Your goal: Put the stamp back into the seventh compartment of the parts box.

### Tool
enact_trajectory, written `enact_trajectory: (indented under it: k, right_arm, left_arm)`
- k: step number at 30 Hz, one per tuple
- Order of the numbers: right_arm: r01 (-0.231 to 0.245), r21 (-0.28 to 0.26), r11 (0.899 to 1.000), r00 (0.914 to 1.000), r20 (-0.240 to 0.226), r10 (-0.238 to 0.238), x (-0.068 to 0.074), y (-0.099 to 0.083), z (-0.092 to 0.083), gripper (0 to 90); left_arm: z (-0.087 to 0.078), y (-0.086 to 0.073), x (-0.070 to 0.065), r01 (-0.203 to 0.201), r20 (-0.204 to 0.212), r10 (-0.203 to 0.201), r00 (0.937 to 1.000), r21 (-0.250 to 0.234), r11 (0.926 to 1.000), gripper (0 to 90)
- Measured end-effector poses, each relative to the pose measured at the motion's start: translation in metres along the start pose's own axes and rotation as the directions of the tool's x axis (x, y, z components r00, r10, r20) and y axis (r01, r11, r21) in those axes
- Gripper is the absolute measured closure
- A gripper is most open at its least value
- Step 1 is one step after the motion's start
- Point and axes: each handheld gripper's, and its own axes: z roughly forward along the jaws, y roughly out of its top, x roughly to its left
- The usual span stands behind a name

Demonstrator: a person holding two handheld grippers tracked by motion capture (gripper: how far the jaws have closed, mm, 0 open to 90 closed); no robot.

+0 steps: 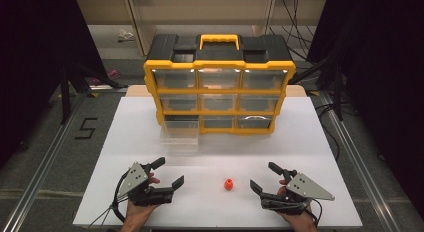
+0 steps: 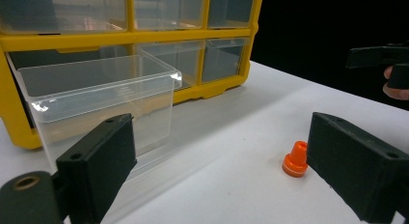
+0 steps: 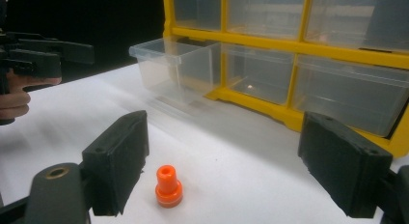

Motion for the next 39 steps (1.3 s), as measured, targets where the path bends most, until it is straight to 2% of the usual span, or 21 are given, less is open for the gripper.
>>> enact_trajectory:
  k: [13,23,26,30,39]
  right_arm:
    - [0.02,-0.005,1.0,0.9998,-0.005,-0.02,0.001,0.004,0.001,19.7]
    - [0.076,0.087,0.993,0.9947,-0.076,-0.069,0.005,0.017,0.007,23.3]
    - [0.093,0.153,0.984,0.9923,-0.096,-0.079,0.006,0.019,0.012,23.9]
    - [0.127,0.224,0.966,0.9868,-0.127,-0.1,0.006,0.02,0.018,24.5]
    - [0.176,0.335,0.926,0.9771,-0.174,-0.123,0.005,0.023,0.031,25.3]
  left_arm:
    - [0.0,0.0,-0.001,-0.011,0.0,0.011,0.9999,0.0,0.9999,9.9]
    - [0.0,0.0,-0.002,-0.013,-0.001,0.013,0.9999,0.0,0.9999,9.8]
    - [0.0,0.0,-0.002,-0.013,-0.001,0.013,0.9999,0.001,0.9999,9.9]
    - [0.0,0.0,-0.002,-0.014,0.001,0.014,0.9999,0.002,0.9999,9.9]
    - [0.0,0.0,-0.002,-0.02,0.001,0.02,0.9998,0.003,0.9998,9.9]
